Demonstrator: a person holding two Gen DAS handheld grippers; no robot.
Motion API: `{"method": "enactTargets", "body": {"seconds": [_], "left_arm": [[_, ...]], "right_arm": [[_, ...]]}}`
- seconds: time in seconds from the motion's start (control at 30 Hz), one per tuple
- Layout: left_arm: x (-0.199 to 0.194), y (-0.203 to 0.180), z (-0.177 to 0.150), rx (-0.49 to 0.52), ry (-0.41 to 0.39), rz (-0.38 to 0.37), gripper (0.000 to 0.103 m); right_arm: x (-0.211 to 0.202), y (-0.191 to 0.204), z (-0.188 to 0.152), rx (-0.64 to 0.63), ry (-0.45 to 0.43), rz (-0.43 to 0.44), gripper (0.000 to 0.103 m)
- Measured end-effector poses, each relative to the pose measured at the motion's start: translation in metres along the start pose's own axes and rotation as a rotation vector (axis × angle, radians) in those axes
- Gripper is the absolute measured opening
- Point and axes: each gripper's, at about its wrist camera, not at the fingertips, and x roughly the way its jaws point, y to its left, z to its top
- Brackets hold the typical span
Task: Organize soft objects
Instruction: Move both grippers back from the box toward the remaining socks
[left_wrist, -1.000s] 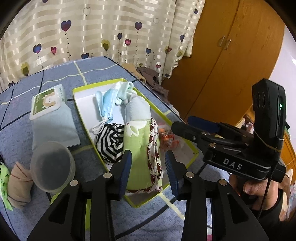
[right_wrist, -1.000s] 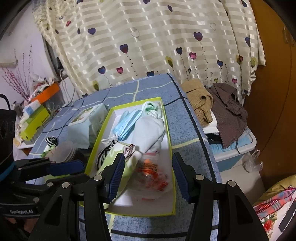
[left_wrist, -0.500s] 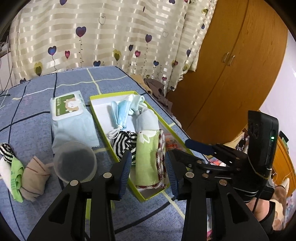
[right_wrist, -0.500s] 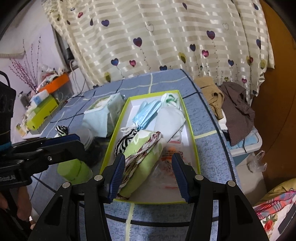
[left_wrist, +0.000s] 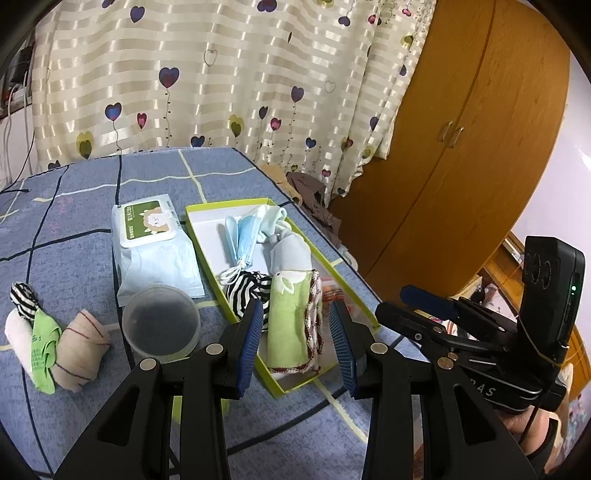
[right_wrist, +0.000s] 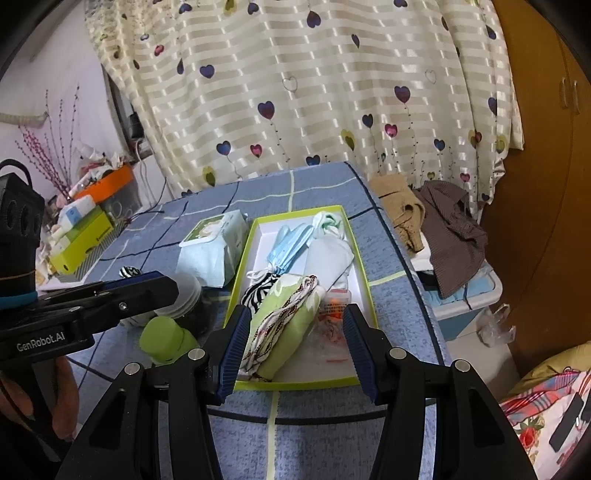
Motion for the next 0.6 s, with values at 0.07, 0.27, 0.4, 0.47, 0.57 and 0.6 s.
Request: {"method": "enactTargets", "body": {"seconds": [0.07,0.27,0.4,0.47,0.57,0.6], "left_arm": [[-0.006,0.001,-0.001,-0.002,-0.011,0.004,0.039],[-0.020,0.002,-0.004,0.002,-0.028,0.010,0.039],[-0.030,0.001,-0.009,0.013,-0.035,0.011,0.039],[-0.034,0.001,-0.011,0.018,-0.036,0.012,0.039],[-0.039,0.002,-0.013,0.022,-0.041,0.023,0.039],[-0.040,0.003,-0.013,0.019,-0.041,0.023,0.039]], "right_arm": [[-0.005,0.002,0.000,-0.001,-0.004,-0.009,0.052],[-0.022,0.011,-0.003,0.000,-0.028,-0.024,0.052],[-0.028,0.020,-0.004,-0.010,-0.037,-0.022,0.052],[-0.031,0.025,-0.004,-0.017,-0.040,-0.020,0.052],[-0.034,0.032,-0.003,-0.025,-0.046,-0.014,0.052],[-0.034,0.033,-0.003,-0.026,-0.046,-0.013,0.052]]}}
